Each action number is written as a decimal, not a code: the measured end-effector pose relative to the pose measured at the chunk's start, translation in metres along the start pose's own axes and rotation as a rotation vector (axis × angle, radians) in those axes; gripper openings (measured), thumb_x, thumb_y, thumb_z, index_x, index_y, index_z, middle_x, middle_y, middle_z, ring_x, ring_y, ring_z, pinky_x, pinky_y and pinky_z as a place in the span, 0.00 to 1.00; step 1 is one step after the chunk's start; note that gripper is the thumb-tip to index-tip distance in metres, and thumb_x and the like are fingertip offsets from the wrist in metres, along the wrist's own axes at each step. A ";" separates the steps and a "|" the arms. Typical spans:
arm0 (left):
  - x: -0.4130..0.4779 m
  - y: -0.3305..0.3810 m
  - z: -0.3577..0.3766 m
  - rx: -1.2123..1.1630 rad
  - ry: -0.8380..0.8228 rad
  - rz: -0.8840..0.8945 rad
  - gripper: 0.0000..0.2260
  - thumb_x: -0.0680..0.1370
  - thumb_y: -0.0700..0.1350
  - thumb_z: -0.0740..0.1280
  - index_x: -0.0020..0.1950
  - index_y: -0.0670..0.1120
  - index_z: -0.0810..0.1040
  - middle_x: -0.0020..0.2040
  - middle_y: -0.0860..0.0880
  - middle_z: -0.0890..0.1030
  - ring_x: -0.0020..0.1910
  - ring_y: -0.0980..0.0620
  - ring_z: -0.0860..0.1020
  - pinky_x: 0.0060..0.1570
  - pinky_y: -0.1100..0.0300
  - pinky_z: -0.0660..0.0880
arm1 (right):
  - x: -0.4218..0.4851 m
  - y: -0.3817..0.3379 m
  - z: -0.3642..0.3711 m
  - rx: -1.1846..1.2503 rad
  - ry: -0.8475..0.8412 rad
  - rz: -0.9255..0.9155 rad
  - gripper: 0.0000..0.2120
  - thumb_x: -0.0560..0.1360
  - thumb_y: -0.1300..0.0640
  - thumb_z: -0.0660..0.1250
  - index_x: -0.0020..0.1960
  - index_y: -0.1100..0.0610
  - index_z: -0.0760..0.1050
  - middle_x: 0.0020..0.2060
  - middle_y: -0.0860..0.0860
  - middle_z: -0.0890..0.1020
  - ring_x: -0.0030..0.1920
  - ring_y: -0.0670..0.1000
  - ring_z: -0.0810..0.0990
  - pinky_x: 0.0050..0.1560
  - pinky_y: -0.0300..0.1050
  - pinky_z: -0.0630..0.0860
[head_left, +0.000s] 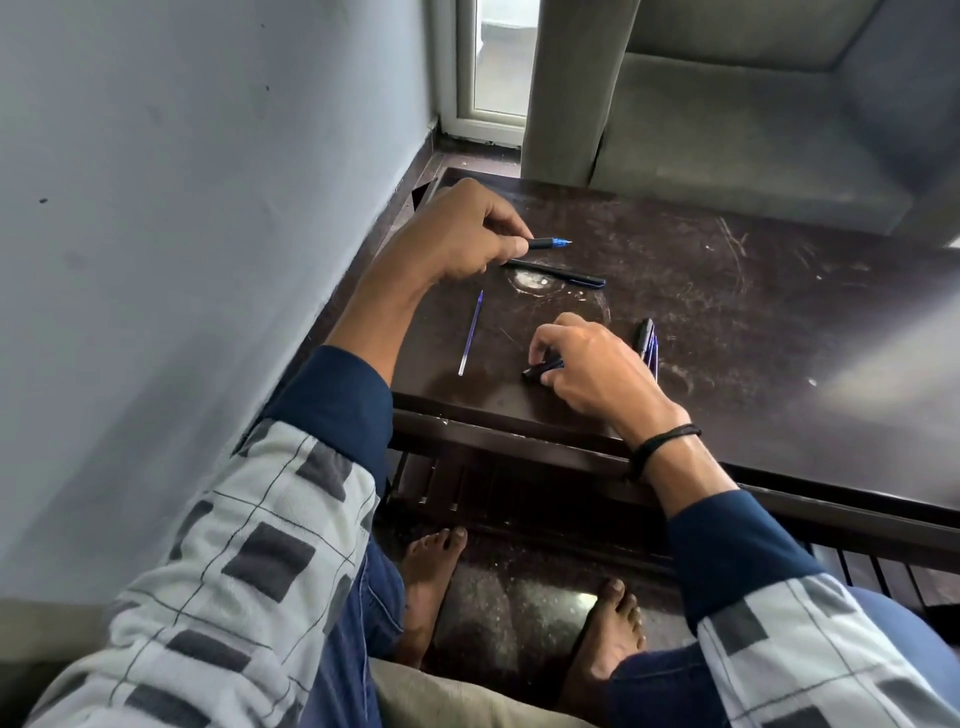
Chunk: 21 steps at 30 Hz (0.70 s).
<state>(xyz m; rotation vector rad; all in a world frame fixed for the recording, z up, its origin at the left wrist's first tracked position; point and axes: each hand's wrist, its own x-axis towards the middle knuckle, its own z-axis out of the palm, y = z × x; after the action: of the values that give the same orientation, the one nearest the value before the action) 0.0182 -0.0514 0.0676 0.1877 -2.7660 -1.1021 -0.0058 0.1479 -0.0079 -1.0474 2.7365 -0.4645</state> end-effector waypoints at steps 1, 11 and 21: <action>0.000 0.000 -0.001 -0.003 -0.004 -0.005 0.06 0.76 0.45 0.73 0.52 0.49 0.87 0.39 0.49 0.85 0.33 0.53 0.78 0.39 0.61 0.76 | 0.000 0.001 -0.002 -0.008 0.002 0.011 0.08 0.75 0.59 0.72 0.51 0.48 0.78 0.53 0.46 0.78 0.56 0.55 0.78 0.54 0.55 0.77; -0.001 -0.001 -0.003 0.016 -0.140 0.003 0.05 0.75 0.43 0.75 0.50 0.46 0.88 0.39 0.48 0.85 0.27 0.65 0.76 0.30 0.72 0.71 | 0.001 0.020 -0.040 0.489 0.434 0.164 0.09 0.76 0.60 0.72 0.52 0.49 0.77 0.48 0.47 0.83 0.49 0.50 0.82 0.51 0.53 0.81; 0.000 0.000 0.002 0.025 -0.163 -0.008 0.06 0.74 0.44 0.76 0.50 0.48 0.88 0.37 0.50 0.85 0.31 0.58 0.77 0.34 0.67 0.72 | -0.001 0.017 -0.036 0.345 0.406 0.132 0.08 0.77 0.60 0.71 0.53 0.50 0.77 0.49 0.45 0.79 0.48 0.49 0.79 0.49 0.45 0.74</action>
<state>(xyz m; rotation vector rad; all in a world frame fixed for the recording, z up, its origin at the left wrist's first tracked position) 0.0176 -0.0502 0.0659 0.1161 -2.9255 -1.1321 -0.0250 0.1684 0.0202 -0.7450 2.8775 -1.1894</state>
